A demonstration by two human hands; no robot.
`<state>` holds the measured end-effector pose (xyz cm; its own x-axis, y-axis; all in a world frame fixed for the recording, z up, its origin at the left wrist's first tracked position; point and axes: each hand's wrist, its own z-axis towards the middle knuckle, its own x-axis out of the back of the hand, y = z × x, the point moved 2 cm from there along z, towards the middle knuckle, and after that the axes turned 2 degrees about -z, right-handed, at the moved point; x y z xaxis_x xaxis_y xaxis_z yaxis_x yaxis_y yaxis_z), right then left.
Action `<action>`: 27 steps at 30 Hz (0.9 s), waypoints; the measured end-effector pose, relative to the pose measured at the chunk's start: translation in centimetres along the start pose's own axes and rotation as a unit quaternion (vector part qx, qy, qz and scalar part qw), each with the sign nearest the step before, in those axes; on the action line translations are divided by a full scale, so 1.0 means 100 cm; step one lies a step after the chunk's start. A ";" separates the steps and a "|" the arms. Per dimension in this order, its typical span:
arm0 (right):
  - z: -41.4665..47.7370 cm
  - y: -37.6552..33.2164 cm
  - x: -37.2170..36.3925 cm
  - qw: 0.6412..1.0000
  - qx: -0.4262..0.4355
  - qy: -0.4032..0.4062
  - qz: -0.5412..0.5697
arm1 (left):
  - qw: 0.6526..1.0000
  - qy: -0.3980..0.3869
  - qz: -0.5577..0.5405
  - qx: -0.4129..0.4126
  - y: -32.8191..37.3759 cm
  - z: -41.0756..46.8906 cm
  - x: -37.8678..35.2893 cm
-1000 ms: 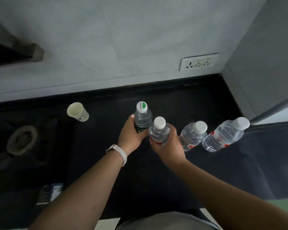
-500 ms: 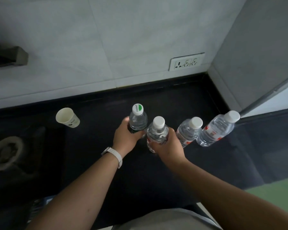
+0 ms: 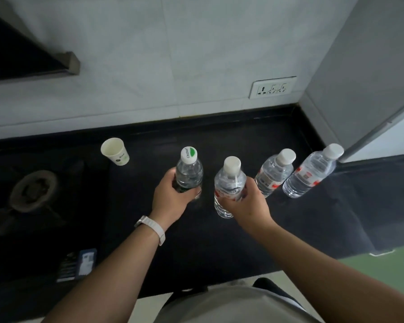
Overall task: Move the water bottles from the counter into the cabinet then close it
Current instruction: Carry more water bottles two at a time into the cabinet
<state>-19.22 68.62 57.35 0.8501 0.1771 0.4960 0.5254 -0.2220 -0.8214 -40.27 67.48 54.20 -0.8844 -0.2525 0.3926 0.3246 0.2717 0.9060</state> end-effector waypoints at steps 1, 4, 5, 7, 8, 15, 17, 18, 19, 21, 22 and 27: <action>-0.001 -0.002 0.001 1.000 0.009 -0.007 -0.002 | 1.000 0.008 0.000 -0.002 0.002 -0.005 0.003; -0.006 -0.008 0.005 0.998 0.042 -0.037 -0.012 | 0.999 0.045 0.000 0.000 0.012 -0.026 0.011; -0.008 -0.010 0.007 0.997 0.053 -0.047 -0.012 | 0.998 0.061 -0.003 0.003 0.014 -0.033 0.012; -0.013 -0.014 0.013 0.995 0.070 -0.071 -0.004 | 0.995 0.094 -0.016 0.012 0.020 -0.048 0.013; -0.015 -0.016 0.017 0.993 0.079 -0.085 0.002 | 0.994 0.108 -0.023 0.018 0.023 -0.057 0.013; -0.033 -0.015 0.029 0.974 0.128 -0.187 0.022 | 0.971 0.220 -0.070 0.068 0.029 -0.117 0.012; -0.039 -0.014 0.027 0.965 0.138 -0.221 0.020 | 0.958 0.262 -0.087 0.080 0.027 -0.137 0.013; -0.043 -0.015 0.025 0.961 0.144 -0.237 0.016 | 0.950 0.284 -0.099 0.084 0.027 -0.148 0.013; -0.047 -0.016 0.023 0.956 0.149 -0.251 0.011 | 0.943 0.303 -0.110 0.087 0.027 -0.160 0.013; -0.057 -0.017 0.016 0.948 0.158 -0.276 0.005 | 0.931 0.332 -0.122 0.095 0.026 -0.184 0.016; -0.063 -0.018 0.012 0.943 0.162 -0.289 0.003 | 0.924 0.348 -0.125 0.099 0.023 -0.195 0.019; -0.093 -0.029 -0.006 0.913 0.199 -0.355 -0.006 | 0.893 0.418 -0.121 0.116 0.013 -0.243 0.039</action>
<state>-20.86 60.24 62.06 0.5329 0.7860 0.3133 0.3594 0.1249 -0.9248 -35.13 44.27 60.75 -0.3283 -0.9087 0.2579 -0.0065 0.2752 0.9614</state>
